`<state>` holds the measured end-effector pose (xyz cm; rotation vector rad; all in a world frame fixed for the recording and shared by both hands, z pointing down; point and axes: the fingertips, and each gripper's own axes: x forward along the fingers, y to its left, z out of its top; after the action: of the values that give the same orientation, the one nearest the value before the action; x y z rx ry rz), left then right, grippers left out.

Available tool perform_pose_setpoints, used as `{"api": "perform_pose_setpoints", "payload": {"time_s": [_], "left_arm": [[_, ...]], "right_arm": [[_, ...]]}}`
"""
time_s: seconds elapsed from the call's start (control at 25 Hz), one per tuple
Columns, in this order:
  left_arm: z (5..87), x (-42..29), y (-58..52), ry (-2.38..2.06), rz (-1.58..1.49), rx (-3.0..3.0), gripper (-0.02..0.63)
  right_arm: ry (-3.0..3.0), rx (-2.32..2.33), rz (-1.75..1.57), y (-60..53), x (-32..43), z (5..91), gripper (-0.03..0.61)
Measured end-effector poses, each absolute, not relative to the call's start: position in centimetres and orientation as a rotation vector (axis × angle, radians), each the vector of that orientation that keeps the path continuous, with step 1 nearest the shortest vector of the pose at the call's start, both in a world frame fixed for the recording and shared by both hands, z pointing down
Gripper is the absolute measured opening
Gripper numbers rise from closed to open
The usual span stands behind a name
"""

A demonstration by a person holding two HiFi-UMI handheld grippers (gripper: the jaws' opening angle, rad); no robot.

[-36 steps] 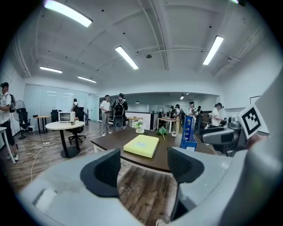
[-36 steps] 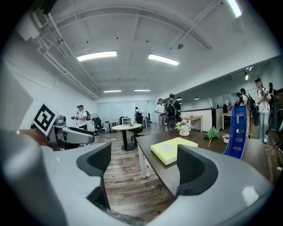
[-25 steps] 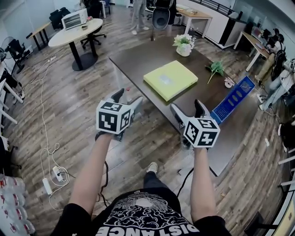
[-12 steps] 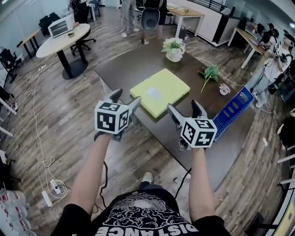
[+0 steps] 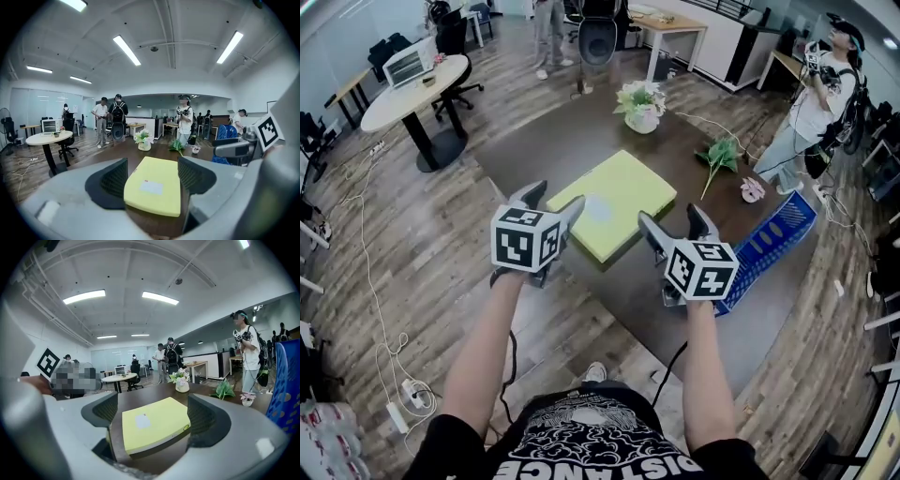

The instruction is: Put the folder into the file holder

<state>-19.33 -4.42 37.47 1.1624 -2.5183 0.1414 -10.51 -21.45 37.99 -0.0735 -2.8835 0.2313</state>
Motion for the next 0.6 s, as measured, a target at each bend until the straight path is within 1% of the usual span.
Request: {"api": "perform_pose_setpoints", "payload": {"time_s": [0.6], "left_arm": [[38.3,-22.4,-11.3,-2.46,0.202,1.227,0.336]], "right_arm": [[-2.86,-0.01,0.301,-27.2,-12.7,39.8,0.454]]}}
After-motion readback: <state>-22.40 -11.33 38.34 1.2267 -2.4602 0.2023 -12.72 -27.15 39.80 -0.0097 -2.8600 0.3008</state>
